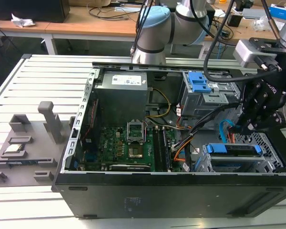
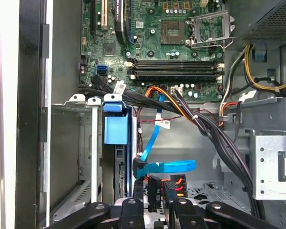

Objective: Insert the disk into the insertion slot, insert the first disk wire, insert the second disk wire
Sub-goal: 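Insert the first disk wire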

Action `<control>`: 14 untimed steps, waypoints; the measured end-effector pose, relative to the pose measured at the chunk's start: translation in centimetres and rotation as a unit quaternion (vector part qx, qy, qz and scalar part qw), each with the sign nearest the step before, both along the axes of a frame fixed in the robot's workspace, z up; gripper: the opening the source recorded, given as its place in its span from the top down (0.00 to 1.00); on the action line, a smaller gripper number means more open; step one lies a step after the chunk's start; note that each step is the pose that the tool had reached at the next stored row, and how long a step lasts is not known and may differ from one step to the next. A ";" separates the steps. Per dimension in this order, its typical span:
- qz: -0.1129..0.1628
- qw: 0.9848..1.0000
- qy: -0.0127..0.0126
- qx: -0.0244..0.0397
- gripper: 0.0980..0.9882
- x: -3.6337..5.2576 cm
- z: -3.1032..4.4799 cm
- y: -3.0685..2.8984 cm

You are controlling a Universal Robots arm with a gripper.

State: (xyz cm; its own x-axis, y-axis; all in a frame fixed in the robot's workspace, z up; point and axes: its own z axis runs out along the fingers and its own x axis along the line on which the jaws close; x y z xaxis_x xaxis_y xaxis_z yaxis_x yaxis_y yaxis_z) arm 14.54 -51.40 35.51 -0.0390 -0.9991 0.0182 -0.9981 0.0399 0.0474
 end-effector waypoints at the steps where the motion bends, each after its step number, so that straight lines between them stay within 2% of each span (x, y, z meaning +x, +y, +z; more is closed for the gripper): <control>1: 0.000 1.000 0.000 -0.001 0.77 0.00 0.00 -0.01; 6: 0.000 1.000 0.000 -0.001 0.79 0.00 0.00 0.00; 8: 0.000 1.000 0.000 -0.001 0.92 0.00 0.00 0.00; 14: 0.000 1.000 0.000 -0.001 0.92 0.00 -0.01 -0.11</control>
